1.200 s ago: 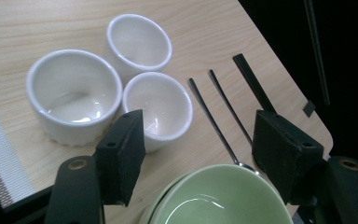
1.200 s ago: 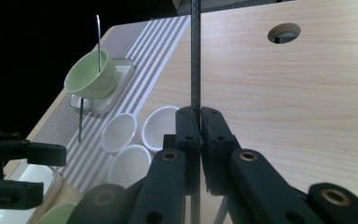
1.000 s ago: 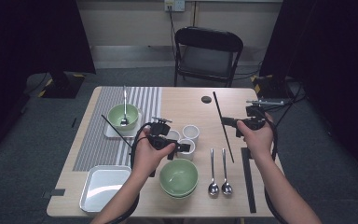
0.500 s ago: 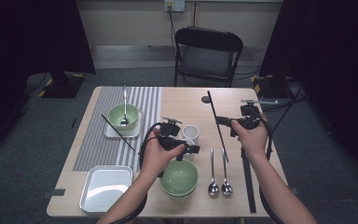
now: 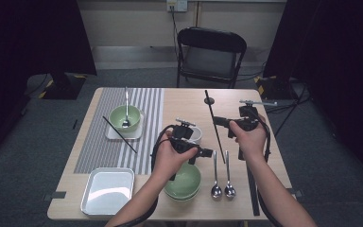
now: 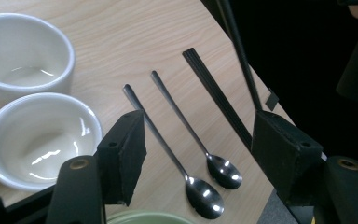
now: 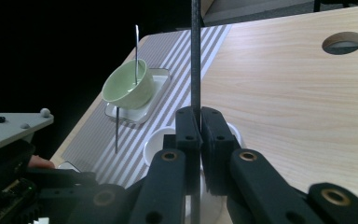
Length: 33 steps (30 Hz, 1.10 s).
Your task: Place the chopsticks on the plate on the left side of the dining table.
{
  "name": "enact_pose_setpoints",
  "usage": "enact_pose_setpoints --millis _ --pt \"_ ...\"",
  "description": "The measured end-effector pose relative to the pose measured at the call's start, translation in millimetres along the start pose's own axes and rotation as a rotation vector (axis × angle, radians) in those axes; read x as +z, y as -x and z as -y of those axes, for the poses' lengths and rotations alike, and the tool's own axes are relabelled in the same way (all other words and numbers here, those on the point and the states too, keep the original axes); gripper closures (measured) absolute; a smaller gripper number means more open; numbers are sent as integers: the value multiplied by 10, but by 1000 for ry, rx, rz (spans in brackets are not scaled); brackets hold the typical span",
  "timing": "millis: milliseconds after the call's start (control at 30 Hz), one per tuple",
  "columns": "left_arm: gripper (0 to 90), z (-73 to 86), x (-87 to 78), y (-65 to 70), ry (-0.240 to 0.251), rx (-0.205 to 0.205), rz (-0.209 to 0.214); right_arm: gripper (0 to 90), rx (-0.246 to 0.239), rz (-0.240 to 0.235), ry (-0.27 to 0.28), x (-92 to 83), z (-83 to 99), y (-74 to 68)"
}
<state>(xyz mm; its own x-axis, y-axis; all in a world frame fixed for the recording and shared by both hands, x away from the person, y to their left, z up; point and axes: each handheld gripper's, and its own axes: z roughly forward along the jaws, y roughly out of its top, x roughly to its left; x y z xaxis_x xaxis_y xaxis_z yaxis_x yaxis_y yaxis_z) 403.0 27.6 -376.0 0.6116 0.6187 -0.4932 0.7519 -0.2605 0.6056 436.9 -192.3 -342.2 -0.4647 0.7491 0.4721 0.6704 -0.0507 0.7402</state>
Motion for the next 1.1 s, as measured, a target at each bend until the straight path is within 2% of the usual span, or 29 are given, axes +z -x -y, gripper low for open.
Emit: enact_pose_setpoints --millis 300,533,667,733,967,1100 --pt "357 -8 54 48 4 -7 33 869 -12 -12 -12 81 15 -67" --pt "414 -10 97 68 24 -15 61 869 -5 -18 -8 120 35 -85" --pt "488 -6 125 73 27 -18 61 869 -9 -27 -6 140 36 -122" --pt "560 0 154 65 35 -40 84 869 -13 -32 -3 146 34 -141" --pt "658 16 193 59 39 -59 99 869 -13 -27 -3 142 28 -138" --pt "712 18 210 40 39 -78 121 868 -3 -32 1 137 30 -122"
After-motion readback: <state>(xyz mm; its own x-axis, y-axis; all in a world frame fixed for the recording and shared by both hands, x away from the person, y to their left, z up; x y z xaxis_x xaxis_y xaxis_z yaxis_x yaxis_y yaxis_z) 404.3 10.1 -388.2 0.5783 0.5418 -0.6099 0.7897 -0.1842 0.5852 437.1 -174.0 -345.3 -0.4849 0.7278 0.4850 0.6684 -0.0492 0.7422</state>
